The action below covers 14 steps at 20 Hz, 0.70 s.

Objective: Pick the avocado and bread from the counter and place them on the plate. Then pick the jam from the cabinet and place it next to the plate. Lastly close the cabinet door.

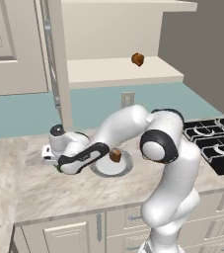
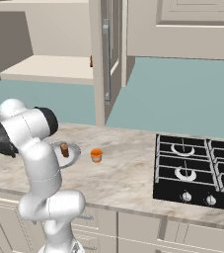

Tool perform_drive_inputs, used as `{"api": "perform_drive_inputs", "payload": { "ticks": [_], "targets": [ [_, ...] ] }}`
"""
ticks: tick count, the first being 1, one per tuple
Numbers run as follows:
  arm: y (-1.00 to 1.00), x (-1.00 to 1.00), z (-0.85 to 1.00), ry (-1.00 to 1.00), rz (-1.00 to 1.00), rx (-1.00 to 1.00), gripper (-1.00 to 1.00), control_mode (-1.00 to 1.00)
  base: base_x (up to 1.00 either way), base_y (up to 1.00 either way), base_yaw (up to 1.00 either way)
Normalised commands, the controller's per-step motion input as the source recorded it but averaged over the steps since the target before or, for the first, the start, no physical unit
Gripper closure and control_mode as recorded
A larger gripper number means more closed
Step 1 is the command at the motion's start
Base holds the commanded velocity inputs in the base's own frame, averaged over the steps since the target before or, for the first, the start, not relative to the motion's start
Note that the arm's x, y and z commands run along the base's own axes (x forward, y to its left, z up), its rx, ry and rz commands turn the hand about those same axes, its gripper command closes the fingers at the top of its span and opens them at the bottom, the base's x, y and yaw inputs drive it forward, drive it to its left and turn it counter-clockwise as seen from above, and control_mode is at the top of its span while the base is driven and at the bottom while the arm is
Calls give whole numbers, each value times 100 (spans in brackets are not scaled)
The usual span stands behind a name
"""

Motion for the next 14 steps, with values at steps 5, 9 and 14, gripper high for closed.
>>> {"api": "perform_drive_inputs", "payload": {
  "ticks": [5,9,14],
  "targets": [
    [-42,-19,26,0,17,0,100,-100,0,0,0],
    [-45,-18,21,-1,18,0,100,-100,0,0,0],
    [-46,-22,4,-5,15,0,100,-100,0,0,0]
  ]
}}
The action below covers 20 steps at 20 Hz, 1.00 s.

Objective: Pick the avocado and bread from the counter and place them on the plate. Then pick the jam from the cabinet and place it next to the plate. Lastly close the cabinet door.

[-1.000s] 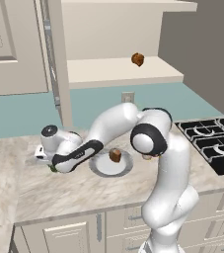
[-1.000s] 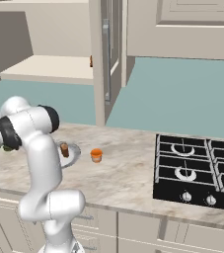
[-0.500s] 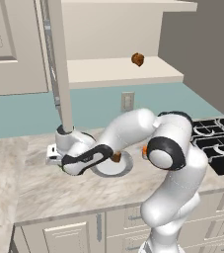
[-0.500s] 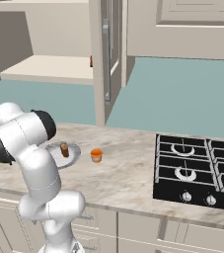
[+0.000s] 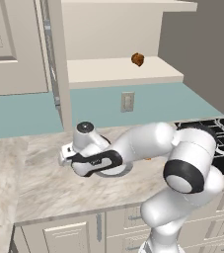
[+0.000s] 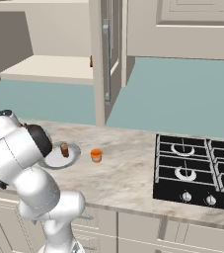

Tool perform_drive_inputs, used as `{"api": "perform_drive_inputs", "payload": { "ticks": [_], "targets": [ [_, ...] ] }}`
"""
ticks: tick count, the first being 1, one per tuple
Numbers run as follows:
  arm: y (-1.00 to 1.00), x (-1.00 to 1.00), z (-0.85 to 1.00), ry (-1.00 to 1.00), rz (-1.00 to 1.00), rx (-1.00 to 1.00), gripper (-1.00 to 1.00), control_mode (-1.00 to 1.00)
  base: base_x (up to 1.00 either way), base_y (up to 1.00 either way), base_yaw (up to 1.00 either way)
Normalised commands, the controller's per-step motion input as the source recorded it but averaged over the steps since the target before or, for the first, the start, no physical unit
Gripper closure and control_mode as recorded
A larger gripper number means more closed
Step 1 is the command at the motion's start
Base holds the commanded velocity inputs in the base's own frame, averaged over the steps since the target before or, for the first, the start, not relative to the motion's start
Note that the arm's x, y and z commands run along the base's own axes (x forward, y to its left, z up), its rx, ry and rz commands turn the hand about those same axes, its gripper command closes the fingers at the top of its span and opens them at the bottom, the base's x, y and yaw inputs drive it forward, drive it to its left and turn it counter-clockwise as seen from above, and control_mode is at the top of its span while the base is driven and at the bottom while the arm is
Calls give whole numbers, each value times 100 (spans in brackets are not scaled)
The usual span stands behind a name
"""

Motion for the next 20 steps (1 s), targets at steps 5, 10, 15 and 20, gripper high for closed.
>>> {"api": "perform_drive_inputs", "payload": {
  "ticks": [5,10,15,20],
  "targets": [
    [-50,-8,0,-7,9,0,100,-100,0,0,0],
    [-49,0,0,-6,5,0,100,-100,0,0,0],
    [-37,5,0,-1,3,0,100,-100,0,0,0],
    [-28,15,0,0,3,0,100,-100,0,0,0]
  ]
}}
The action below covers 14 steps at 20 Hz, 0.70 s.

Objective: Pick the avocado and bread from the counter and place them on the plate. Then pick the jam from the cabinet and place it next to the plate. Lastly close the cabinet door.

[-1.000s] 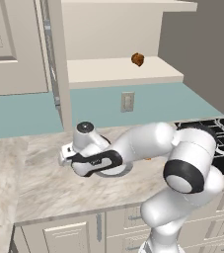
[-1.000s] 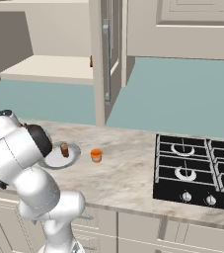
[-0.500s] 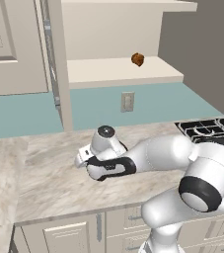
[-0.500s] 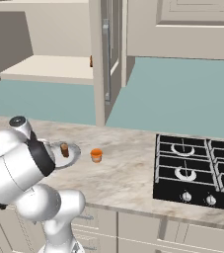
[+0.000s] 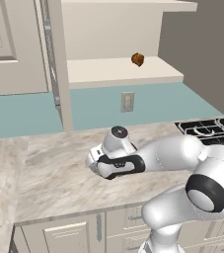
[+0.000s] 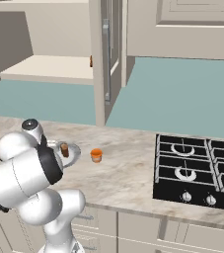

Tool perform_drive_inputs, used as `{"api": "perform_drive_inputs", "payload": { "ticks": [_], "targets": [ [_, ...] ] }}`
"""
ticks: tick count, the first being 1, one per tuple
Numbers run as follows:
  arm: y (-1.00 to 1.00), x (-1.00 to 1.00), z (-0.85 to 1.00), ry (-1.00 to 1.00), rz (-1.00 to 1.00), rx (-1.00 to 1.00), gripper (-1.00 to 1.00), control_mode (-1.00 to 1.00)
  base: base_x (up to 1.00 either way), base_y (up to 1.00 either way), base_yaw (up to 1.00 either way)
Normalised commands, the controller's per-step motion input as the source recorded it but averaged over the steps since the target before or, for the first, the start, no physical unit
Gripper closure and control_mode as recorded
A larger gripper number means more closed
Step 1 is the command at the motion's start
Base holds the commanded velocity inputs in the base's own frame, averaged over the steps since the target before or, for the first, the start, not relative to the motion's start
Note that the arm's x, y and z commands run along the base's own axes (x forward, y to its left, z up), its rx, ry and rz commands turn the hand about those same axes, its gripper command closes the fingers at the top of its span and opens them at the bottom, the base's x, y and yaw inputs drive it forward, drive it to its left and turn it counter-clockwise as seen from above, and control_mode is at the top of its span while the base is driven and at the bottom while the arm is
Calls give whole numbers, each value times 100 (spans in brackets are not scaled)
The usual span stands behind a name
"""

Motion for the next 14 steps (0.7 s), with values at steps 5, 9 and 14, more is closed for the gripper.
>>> {"api": "perform_drive_inputs", "payload": {
  "ticks": [5,9,14],
  "targets": [
    [-16,21,0,0,4,0,100,-100,0,0,0],
    [-9,12,0,0,5,0,100,-100,0,0,0],
    [-11,0,-8,0,8,0,100,-100,0,0,0]
  ]
}}
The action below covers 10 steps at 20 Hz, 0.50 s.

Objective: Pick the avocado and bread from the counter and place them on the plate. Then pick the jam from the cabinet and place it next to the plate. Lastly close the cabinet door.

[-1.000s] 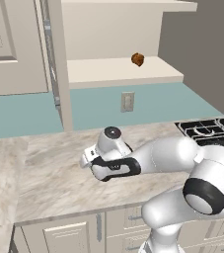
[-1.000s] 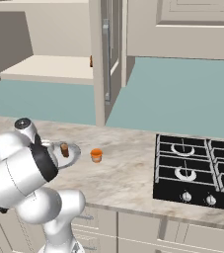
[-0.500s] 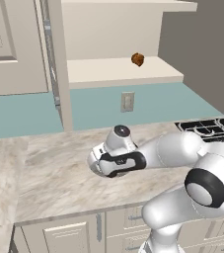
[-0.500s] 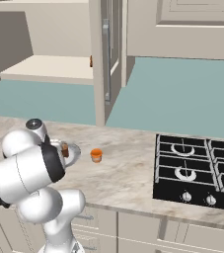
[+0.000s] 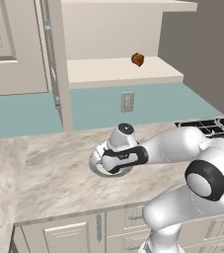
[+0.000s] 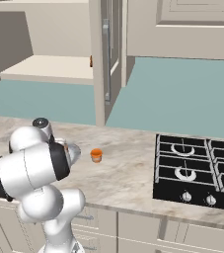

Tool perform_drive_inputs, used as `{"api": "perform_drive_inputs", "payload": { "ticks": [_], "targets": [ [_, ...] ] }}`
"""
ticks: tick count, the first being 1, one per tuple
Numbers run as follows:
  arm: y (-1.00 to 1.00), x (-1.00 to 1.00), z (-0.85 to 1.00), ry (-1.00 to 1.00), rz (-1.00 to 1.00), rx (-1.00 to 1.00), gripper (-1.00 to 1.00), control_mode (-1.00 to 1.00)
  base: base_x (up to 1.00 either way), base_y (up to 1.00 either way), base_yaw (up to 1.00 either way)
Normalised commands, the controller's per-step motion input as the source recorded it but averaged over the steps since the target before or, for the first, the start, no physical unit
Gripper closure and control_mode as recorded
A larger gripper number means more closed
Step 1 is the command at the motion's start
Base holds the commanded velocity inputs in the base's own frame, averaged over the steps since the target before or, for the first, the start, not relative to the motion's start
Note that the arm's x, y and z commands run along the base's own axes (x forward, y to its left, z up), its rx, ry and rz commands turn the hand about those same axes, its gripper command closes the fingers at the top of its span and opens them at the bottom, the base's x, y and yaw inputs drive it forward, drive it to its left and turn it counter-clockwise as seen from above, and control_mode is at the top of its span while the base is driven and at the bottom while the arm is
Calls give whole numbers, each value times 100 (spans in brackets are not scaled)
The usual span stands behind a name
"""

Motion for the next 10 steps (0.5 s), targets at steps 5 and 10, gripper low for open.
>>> {"api": "perform_drive_inputs", "payload": {
  "ticks": [5,10],
  "targets": [
    [-9,0,-18,0,8,0,100,-100,0,0,0],
    [-2,0,-24,0,7,0,100,-100,0,0,0]
  ]
}}
